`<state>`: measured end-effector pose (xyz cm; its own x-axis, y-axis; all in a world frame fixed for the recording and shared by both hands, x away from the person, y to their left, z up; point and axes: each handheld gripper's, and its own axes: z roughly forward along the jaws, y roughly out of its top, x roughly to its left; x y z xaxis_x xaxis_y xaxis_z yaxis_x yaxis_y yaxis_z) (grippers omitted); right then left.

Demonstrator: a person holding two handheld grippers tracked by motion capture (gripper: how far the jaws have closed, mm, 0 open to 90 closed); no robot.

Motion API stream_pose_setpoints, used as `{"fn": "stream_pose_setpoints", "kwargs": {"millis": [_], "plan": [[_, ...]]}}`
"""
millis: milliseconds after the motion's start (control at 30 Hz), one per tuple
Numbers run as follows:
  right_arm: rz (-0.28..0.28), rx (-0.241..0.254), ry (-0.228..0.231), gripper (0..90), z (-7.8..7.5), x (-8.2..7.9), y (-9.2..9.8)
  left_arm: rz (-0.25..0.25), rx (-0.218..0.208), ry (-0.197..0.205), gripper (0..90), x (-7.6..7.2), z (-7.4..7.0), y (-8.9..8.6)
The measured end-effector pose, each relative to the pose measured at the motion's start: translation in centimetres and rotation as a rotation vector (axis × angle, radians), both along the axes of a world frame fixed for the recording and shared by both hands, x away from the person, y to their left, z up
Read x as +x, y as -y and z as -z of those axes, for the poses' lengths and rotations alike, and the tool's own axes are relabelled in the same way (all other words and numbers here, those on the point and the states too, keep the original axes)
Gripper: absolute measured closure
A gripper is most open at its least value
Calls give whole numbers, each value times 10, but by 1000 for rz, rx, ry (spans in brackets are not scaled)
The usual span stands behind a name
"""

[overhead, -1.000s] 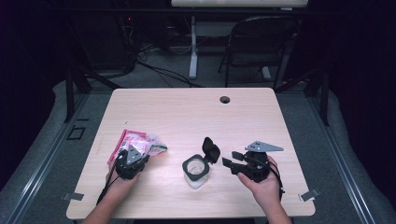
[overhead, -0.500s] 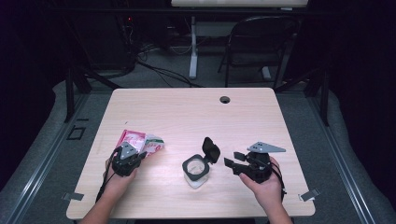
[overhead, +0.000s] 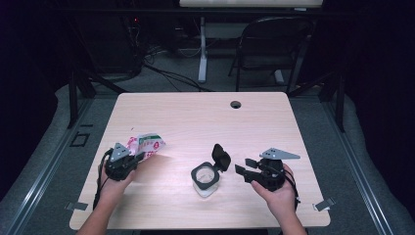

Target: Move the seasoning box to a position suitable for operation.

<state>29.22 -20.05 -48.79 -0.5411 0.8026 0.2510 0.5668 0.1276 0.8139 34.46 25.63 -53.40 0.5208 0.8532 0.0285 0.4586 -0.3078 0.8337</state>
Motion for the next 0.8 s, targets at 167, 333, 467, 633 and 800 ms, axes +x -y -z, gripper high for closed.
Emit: {"fn": "stream_pose_setpoints", "kwargs": {"millis": [167, 333, 467, 633, 800], "plan": [[5, 14, 1, 493, -1, 2, 2, -18, 11, 18, 900, 2, -11, -7], [2, 14, -6, 493, -1, 4, 2, -26, 39, 30, 900, 6, -26, -11], [-1, 19, -5, 493, 0, 5, 1, -41, 54, 52, 900, 11, -43, -17], [0, 19, -12, 492, 1, 7, 1, -71, 63, 70, 900, 17, -61, -29], [4, 21, -13, 492, 2, 7, 2, -89, 52, 66, 900, 22, -71, -38]]}}
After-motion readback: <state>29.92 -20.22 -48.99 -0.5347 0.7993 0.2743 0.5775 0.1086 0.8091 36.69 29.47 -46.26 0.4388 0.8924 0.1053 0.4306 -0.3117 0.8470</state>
